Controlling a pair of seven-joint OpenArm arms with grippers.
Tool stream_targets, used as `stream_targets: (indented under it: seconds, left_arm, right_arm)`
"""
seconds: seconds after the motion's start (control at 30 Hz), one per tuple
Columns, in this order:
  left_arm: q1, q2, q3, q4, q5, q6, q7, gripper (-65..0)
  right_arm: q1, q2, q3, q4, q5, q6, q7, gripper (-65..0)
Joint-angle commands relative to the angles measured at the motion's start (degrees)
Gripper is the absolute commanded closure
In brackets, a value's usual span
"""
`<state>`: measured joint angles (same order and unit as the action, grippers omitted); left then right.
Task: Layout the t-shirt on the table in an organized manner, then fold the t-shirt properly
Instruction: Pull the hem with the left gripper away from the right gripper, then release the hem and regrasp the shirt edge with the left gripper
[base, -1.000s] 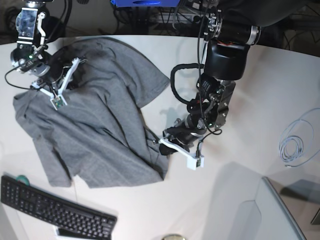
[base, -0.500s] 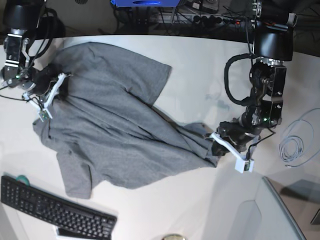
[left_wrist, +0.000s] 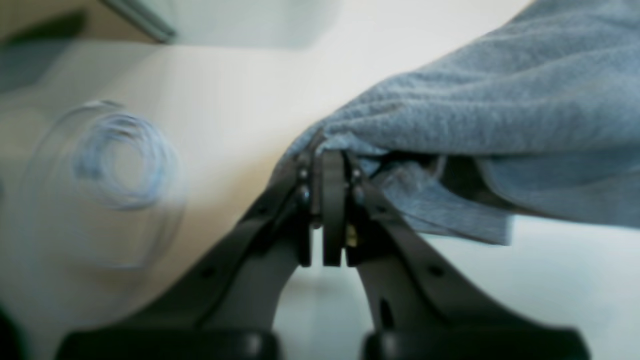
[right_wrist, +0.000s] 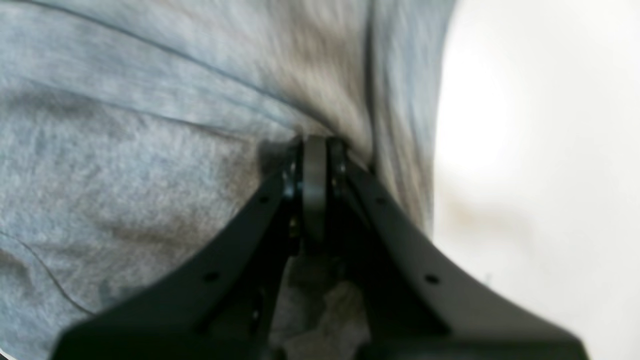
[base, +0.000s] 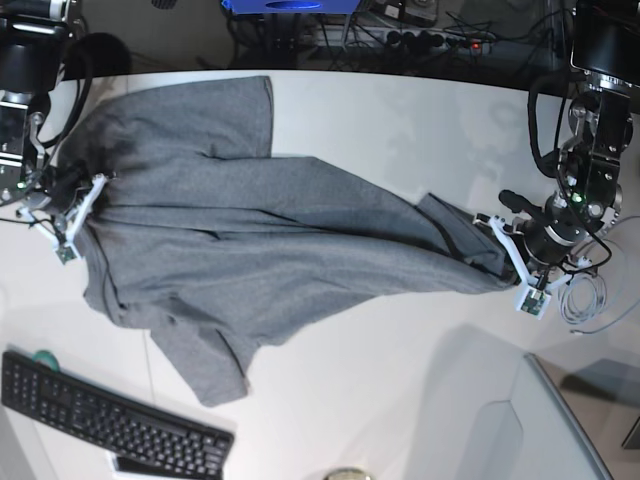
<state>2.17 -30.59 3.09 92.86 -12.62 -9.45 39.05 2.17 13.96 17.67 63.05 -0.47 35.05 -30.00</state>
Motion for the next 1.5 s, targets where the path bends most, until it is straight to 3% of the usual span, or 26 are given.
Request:
stream_targets:
  seconds: [0.0, 0.17, 0.27, 0.4, 0.6, 0.83, 1.03, 1.23, 1.37, 1.47]
  left_arm:
    - [-0.2, -0.5, -0.6, 1.3, 3.3, 0.1, -1.2, 0.0]
    - [2.4, 2.1, -0.6, 1.0, 20.8, 0.0, -1.7, 0.0]
    - [2.4, 3.4, -1.1, 1.2, 26.8, -1.0, -3.6, 0.0]
    - [0.2, 5.1, -1.3, 1.3, 30.6, -5.7, -3.8, 0.0]
    - [-5.8, 8.4, -1.3, 0.1, 33.5, -6.1, -3.6, 0.0]
    - [-14.0, 10.2, -0.9, -10.9, 33.8, -6.1, 1.0, -1.3]
    - [-21.2, 13.8, -1.3, -21.7, 33.7, -6.1, 0.9, -25.3]
    - [-25.6, 16.2, -1.3, -25.6, 33.6, -6.1, 0.9, -65.0]
    - [-21.6, 17.7, -1.3, -15.6, 33.6, -6.1, 1.1, -65.0]
    - [-13.4, 17.7, -1.3, -4.6, 33.6, -6.1, 1.2, -64.0]
  right_arm:
    - [0.9, 0.7, 0.2, 1.0, 0.2, -0.2, 0.4, -1.1]
    - [0.7, 0.6, 0.2, 0.9, 0.2, -0.2, 0.4, -1.1]
    - [0.9, 0.9, 0.2, 1.1, 0.2, -0.2, 0.4, -1.1]
    - [1.6, 0.9, 0.2, 1.2, 0.2, -0.2, 0.3, -1.1]
    - [1.4, 0.6, 0.2, 1.1, 0.2, -0.2, 0.3, -1.1]
    - [1.3, 0.9, 0.2, 1.1, 0.2, -0.2, 0.3, -1.1]
    - [1.2, 0.9, 0.2, 1.1, 0.2, -0.2, 0.2, -1.1]
    - [1.2, 0.9, 0.2, 1.2, 0.2, -0.1, -1.3, -1.1]
    - [0.0, 0.9, 0.2, 3.3, 0.2, 0.1, -1.2, -0.9]
    - [-2.9, 0.8, 0.3, 10.1, 0.2, 0.1, -1.0, -0.9]
